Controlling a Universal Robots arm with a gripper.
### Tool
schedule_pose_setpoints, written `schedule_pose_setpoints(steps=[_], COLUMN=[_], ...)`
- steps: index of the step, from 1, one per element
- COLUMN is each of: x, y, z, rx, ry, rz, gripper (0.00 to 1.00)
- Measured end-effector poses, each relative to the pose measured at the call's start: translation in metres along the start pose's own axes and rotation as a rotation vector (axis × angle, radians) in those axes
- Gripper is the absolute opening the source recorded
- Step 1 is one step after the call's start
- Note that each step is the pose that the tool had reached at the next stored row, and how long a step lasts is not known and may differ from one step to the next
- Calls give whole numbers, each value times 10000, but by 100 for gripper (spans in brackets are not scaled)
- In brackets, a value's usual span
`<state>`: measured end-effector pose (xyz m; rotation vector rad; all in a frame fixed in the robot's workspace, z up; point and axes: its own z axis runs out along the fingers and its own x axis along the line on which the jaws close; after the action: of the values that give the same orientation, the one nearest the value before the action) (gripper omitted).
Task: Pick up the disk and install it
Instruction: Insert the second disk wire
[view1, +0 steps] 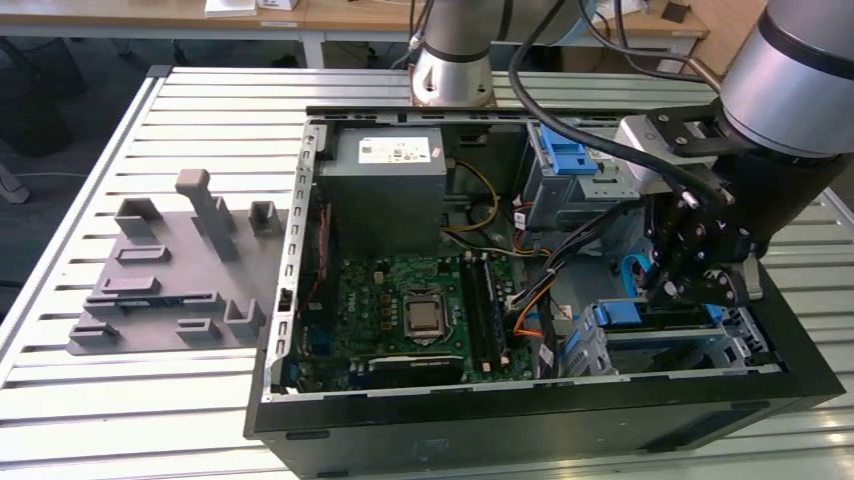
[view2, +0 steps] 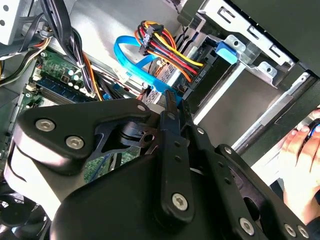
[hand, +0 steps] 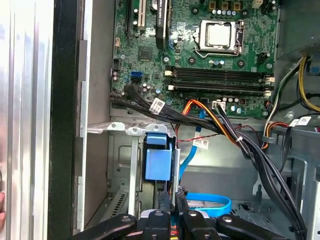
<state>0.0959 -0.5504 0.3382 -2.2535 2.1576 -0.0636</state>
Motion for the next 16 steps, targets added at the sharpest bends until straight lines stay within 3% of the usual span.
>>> schedule_pose_setpoints(steps=[16], x=[45], y=[0], z=[32], rx=[1], ry=[6], rz=[112], gripper=[17])
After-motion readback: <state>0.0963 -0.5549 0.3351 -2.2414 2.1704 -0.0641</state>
